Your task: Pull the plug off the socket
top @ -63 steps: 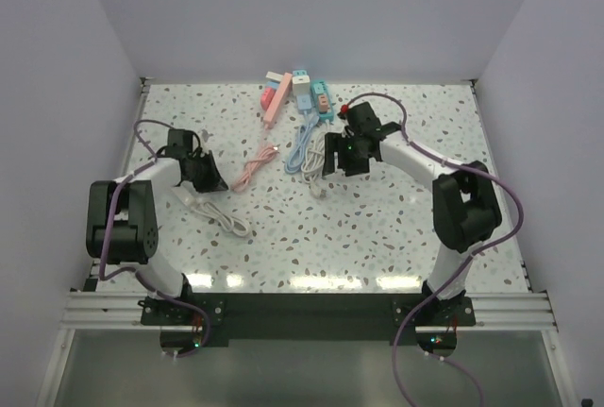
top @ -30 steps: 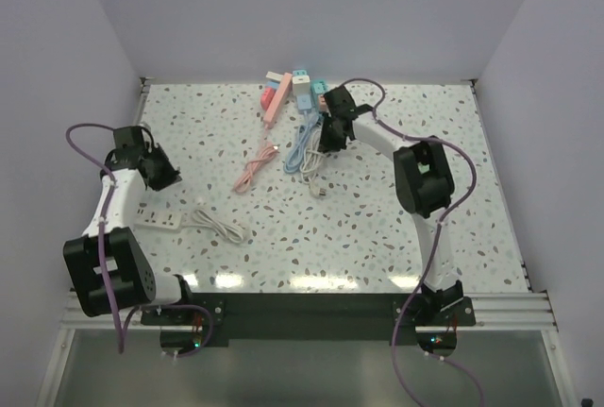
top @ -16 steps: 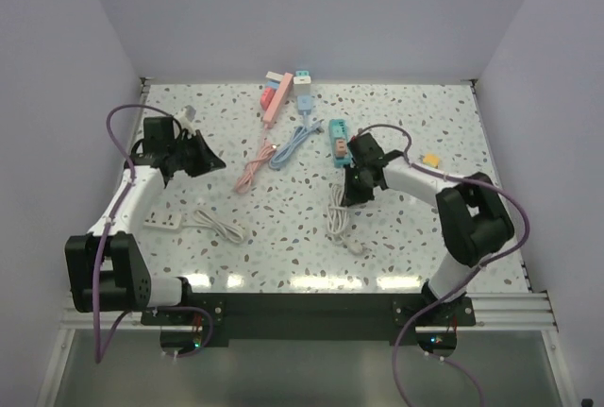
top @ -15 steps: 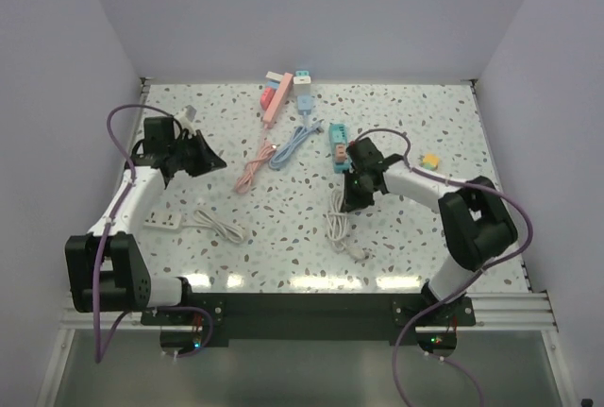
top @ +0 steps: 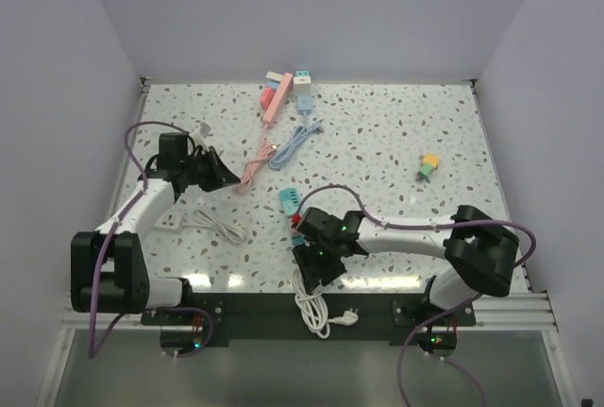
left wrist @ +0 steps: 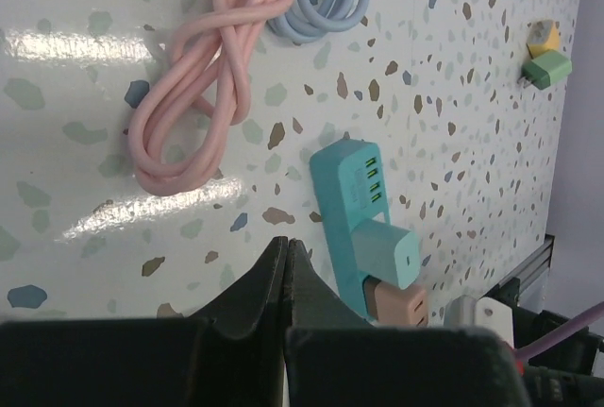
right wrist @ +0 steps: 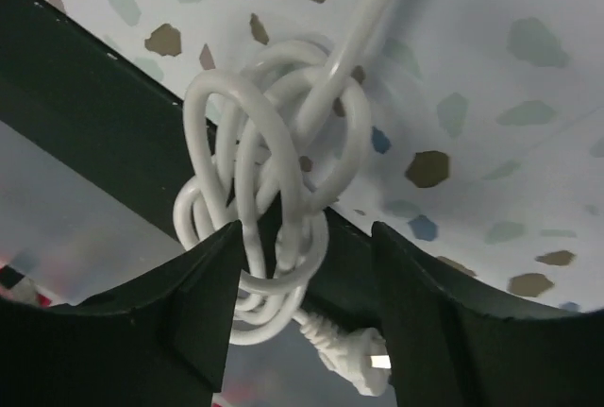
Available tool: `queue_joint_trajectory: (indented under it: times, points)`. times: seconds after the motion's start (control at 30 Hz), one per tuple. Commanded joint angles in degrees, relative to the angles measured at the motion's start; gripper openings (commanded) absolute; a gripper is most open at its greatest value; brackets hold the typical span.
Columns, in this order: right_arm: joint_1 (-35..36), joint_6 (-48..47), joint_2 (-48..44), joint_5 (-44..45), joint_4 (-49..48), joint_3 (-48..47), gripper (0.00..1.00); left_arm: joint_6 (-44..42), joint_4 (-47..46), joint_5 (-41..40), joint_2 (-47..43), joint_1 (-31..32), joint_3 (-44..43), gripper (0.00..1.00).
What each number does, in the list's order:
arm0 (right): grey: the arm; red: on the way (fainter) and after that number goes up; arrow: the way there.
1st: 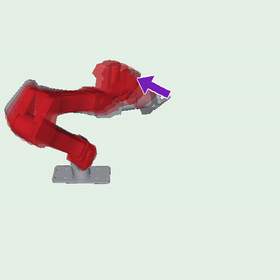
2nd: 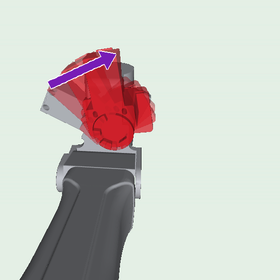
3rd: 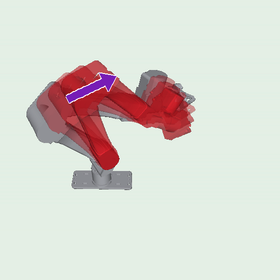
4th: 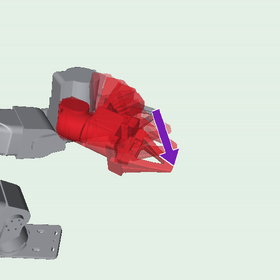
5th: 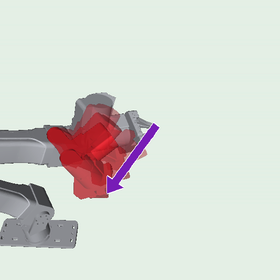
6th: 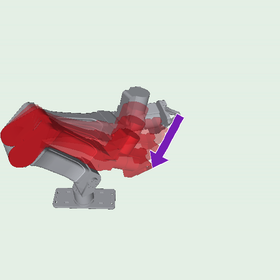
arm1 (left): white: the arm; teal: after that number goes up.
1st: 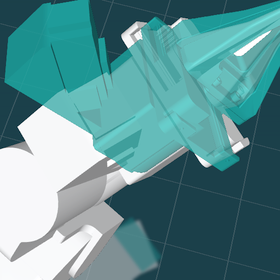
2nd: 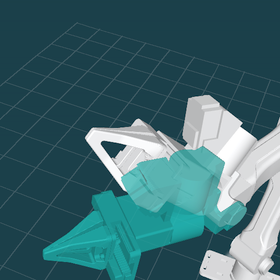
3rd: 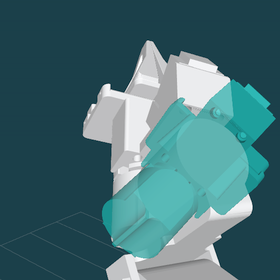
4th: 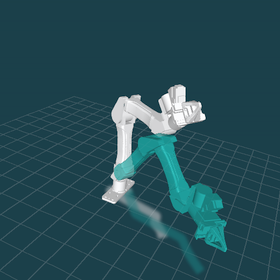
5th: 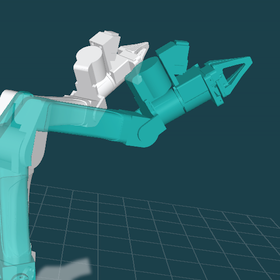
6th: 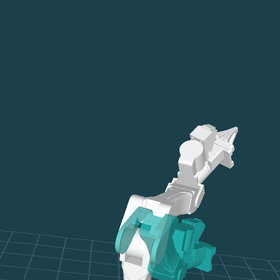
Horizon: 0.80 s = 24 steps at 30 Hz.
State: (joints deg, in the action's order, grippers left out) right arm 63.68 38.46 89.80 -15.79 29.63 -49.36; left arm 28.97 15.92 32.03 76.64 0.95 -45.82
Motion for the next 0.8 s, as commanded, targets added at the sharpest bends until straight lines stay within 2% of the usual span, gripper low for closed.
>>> queue_joint_trajectory:
  times: [0.0, 0.1, 0.17, 0.27, 0.43, 0.57, 0.7, 0.77]
  points:
    - [-0.57, 2.33, -3.49, 7.24, 6.22, -3.18, 0.63, 1.44, -5.37, 2.5, -1.06, 0.46, 2.31, 0.0]
    - [-0.66, -0.65, -2.79, 13.39, 11.14, -10.99, 0.82, 2.05, -6.96, 3.12, -0.35, 0.63, 2.93, 0.0]
    - [-0.92, -2.5, -2.09, 19.64, 14.65, -17.94, 0.88, 1.97, -7.05, 3.04, -0.26, 0.63, 2.85, 0.02]
    - [-1.28, -7.05, 0.02, 23.52, 13.8, -24.19, 0.96, 0.83, -6.26, 2.51, -0.27, 0.63, 1.36, 0.07]
    - [-2.5, -16.21, 9.23, 26.51, 13.88, -35.42, 0.94, 1.08, -6.51, -0.04, -0.79, 0.63, 1.17, 0.08]
    - [-3.74, -19.29, 18.72, 29.84, 14.84, -40.98, 0.83, 1.61, -7.57, -0.39, -0.79, 0.63, 2.75, 0.08]
    - [-4.61, -19.12, 21.29, 35.9, 13.18, -43.27, 0.72, 1.88, -8.01, -0.3, -1.49, 0.63, 3.9, 0.08]
    - [-5.14, -18.94, 21.56, 36.27, 11.52, -43.36, 0.7, 1.88, -8.01, -0.65, -2.55, 0.63, 4.34, 0.08]
